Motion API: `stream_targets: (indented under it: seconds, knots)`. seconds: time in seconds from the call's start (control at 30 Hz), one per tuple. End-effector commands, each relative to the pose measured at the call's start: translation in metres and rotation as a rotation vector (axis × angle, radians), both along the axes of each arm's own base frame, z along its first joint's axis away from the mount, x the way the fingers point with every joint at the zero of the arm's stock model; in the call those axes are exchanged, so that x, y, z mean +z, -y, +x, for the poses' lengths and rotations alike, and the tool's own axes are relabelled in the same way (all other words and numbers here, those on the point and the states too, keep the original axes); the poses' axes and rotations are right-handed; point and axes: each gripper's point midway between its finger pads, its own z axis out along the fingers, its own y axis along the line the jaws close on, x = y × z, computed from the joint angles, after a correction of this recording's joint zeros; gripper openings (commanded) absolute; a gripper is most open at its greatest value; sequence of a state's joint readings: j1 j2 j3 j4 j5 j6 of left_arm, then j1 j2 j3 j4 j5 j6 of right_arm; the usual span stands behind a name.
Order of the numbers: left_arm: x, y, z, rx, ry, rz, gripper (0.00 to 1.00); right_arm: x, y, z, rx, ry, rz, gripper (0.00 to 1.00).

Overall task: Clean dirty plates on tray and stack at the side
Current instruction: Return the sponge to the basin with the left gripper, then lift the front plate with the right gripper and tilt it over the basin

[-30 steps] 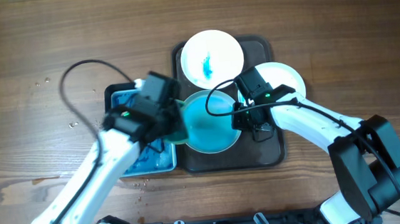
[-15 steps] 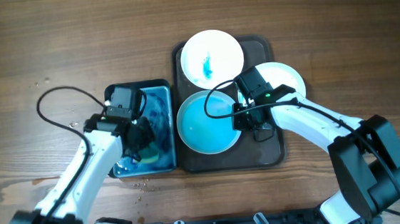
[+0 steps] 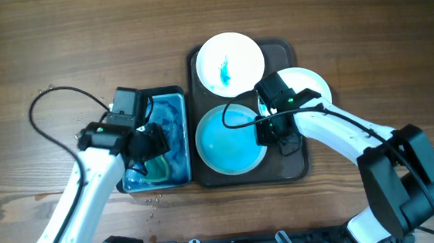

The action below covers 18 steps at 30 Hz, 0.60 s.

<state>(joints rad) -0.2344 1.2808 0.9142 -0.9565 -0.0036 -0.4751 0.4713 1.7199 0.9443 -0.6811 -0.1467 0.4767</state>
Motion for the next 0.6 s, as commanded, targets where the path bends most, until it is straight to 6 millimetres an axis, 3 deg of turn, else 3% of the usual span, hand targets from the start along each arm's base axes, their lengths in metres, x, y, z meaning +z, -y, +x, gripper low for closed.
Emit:
stream_targets:
  seconds: [0.0,0.23,0.4,0.57]
  knots:
    - [0.063,0.003,0.009,-0.003,0.185,-0.053,1.0,0.036,0.006,0.01,0.088,0.077,-0.036,0.04]
    - [0.106,-0.001,-0.007,0.014,0.339,-0.093,1.0,0.105,-0.007,0.02,0.149,0.142,-0.017,0.04]
    - [0.128,-0.019,-0.021,0.155,0.436,-0.099,1.0,0.132,-0.041,0.03,0.228,0.266,-0.022,0.04]
    - [0.137,-0.057,-0.044,0.359,0.494,-0.002,1.0,0.153,-0.09,0.048,0.279,0.481,-0.006,0.04]
